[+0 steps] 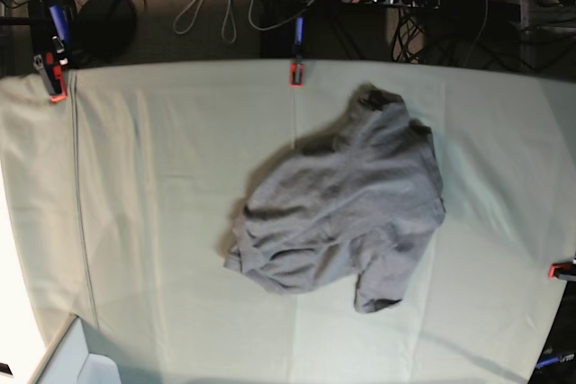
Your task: Layout the t-shirt on the table in an organized manner, then fold the t-shirt properly
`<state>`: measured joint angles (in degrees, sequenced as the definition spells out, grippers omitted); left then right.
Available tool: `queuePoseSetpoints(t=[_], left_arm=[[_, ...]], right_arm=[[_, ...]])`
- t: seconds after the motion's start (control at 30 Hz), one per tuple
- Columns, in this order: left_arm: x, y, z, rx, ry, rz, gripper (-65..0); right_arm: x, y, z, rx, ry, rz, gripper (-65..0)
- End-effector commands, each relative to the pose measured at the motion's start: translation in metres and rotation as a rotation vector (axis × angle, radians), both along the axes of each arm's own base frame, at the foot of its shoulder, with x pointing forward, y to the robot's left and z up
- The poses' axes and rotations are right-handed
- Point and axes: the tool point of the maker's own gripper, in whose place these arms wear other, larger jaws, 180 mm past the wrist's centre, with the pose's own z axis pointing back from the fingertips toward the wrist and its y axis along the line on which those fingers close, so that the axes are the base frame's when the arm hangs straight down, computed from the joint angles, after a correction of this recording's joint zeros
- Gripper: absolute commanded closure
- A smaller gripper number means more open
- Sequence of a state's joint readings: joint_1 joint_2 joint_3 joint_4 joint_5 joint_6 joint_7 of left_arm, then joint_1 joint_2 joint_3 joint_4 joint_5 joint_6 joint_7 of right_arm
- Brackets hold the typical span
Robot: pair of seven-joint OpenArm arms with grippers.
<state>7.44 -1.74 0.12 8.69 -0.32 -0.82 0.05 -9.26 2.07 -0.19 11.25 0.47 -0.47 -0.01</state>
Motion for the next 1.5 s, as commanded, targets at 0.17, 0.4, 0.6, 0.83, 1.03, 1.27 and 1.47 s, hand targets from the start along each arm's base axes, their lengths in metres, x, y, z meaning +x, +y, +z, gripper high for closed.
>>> queuePoseSetpoints(t=[0.17, 0.4, 0.6, 0.83, 1.03, 1.27, 1.47], left_arm=[[-0.005, 0.001, 0.000, 0.005, 0.009, 0.001, 0.0], [-0.009, 0.001, 0.000, 0.005, 0.014, 0.001, 0.0], [-0.041, 0.007, 0.003, 0.013, 0.054, -0.001, 0.0], [-0.035, 0.019, 0.034, 0.013, -0.168, -0.033, 0.0], [0.000, 0.016, 0.096, -0.007, -0.400, -0.075, 0.0], [0.063, -0.006, 0.186, -0.059, -0.680, -0.097, 0.0], [0.117, -0.020, 0.260, -0.095, -0.906, -0.104, -2.2]], right_arm=[[-0.004, -0.001, 0.000, 0.008, 0.006, 0.000, 0.0], [-0.005, -0.001, 0.000, 0.008, 0.007, 0.000, 0.0], [-0.014, -0.008, 0.005, -0.004, -0.023, 0.008, 0.0], [-0.023, -0.014, 0.040, -0.017, -0.193, 0.036, 0.0], [-0.010, -0.022, 0.087, -0.032, -0.333, 0.069, 0.0], [0.051, -0.017, 0.171, -0.032, -0.558, 0.115, 0.0], [0.111, -0.007, 0.246, -0.024, -0.726, 0.136, 0.0]])
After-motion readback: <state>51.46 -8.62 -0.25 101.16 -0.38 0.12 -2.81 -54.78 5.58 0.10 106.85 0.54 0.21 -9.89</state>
